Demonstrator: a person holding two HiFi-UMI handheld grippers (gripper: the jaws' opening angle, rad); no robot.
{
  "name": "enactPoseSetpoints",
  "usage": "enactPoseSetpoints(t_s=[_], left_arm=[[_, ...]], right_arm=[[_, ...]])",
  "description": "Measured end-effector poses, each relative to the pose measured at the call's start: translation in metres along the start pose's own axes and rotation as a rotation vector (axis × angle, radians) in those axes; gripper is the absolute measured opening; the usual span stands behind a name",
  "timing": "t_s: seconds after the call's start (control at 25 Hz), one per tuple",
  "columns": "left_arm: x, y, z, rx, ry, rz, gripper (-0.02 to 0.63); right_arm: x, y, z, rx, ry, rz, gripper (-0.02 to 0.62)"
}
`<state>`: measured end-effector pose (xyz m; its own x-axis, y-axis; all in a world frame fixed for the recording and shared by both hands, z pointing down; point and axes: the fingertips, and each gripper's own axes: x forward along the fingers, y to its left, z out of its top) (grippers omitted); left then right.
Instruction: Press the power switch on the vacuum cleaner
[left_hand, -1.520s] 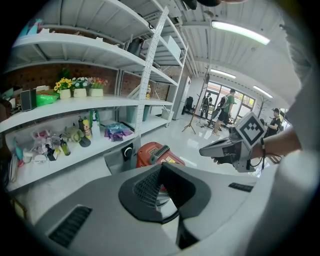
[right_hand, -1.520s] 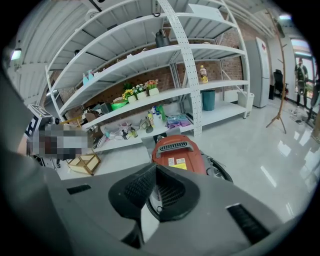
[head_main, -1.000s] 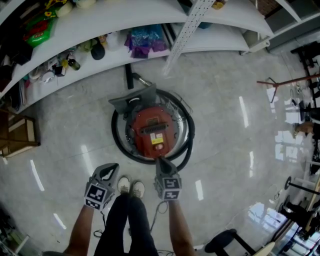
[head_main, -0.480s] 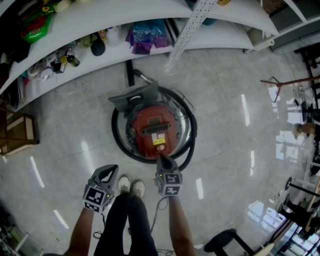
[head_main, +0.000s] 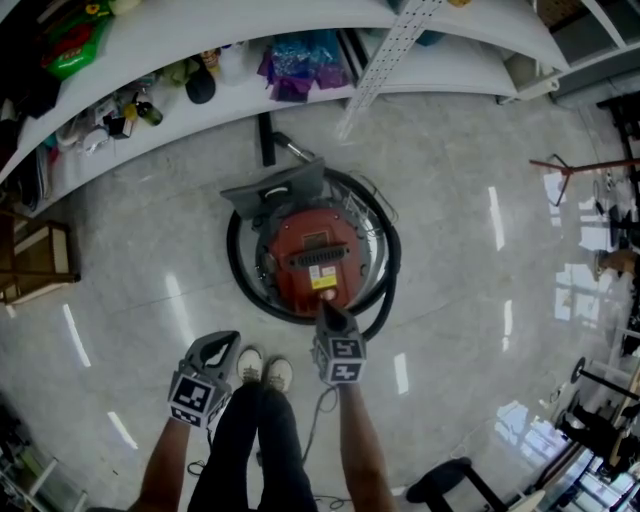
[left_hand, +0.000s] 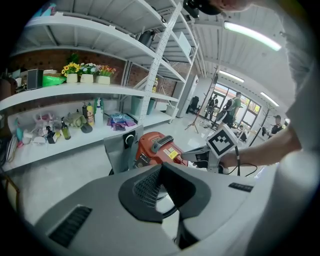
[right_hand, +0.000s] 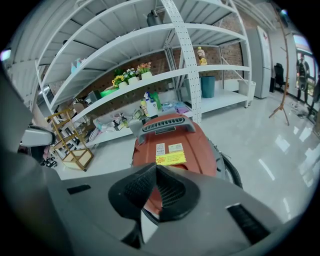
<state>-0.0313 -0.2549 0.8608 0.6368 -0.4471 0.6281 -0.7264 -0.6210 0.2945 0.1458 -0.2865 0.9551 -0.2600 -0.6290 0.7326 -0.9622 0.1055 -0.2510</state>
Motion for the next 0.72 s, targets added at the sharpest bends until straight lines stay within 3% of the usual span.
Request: enactPoseSetpoints(t_s=[0.72], left_arm=[[0.006,0.005,-0.006,-0.035,0.003,0.001,0.006]], right_arm=[[0.016,-0.004,-0.006,0.0,0.009,0.009,0.012]])
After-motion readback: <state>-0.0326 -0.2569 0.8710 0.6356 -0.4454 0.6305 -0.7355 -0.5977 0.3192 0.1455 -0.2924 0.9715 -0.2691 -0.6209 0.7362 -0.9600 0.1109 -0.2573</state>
